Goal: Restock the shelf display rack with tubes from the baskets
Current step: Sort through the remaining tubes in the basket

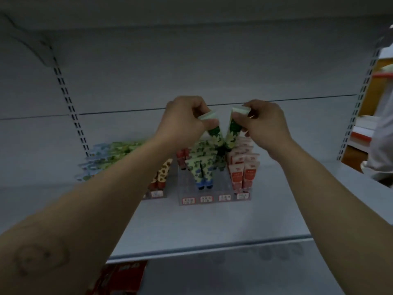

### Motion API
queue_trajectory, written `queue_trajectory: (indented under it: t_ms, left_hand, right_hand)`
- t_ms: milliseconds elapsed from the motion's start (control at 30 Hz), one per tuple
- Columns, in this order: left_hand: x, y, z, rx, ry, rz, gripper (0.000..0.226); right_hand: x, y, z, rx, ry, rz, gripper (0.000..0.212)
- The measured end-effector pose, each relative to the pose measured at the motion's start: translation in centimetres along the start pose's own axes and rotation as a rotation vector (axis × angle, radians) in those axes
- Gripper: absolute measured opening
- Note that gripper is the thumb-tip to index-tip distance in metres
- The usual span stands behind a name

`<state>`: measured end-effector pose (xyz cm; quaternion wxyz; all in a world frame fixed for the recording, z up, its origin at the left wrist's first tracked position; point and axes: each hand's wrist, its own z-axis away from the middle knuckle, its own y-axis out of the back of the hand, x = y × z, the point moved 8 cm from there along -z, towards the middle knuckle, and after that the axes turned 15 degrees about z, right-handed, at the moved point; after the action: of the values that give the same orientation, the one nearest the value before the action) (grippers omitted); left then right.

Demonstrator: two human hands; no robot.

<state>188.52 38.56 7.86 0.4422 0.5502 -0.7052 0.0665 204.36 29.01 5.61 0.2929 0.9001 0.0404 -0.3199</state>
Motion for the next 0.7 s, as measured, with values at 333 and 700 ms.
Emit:
queue_trajectory:
  t_ms: [333, 700]
  left_hand:
    - [-5.4, -6.2, -5.7, -0.221, -0.041, -0.167, 0.017]
    - [-6.7, -9.9, -5.6, -0.511, -0.156, -0.469, 0.021]
  right_hand:
    - [4.1, -3.9, -3.4, -0.045, 0.076, 0.038, 0.009]
    - [2.2, -6.7, -1.8, -0.200, 0.335, 0.490, 0.019]
